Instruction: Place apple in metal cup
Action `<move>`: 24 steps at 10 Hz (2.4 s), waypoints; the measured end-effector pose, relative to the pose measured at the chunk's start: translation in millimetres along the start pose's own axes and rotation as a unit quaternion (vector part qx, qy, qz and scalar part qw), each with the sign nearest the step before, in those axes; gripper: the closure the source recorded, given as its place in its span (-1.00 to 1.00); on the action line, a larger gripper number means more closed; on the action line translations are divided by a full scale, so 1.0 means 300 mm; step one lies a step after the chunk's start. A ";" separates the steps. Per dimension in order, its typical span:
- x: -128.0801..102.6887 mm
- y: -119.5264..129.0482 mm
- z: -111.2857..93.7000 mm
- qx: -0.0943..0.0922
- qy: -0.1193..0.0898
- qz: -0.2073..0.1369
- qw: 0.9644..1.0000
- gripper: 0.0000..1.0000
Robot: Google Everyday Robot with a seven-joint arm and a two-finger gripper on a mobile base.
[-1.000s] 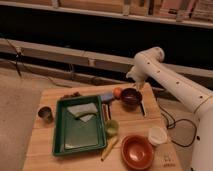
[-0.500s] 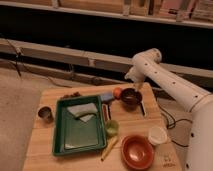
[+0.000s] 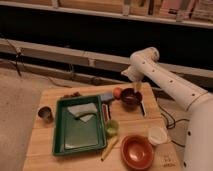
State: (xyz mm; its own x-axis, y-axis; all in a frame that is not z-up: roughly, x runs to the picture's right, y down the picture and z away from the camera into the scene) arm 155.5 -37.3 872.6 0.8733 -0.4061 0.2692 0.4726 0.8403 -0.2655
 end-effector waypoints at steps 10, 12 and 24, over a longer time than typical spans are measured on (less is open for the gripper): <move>-0.035 -0.115 0.089 0.050 -0.043 0.190 0.980 -0.60; -0.036 -0.089 0.115 0.049 -0.034 0.216 0.975 -0.60; -0.144 -0.031 0.230 0.018 -0.023 0.274 0.961 -0.60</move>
State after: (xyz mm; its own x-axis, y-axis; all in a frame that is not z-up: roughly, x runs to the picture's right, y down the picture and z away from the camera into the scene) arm 105.2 -2.8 927.4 0.9834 0.1173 0.1387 -0.0626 0.9357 -0.3471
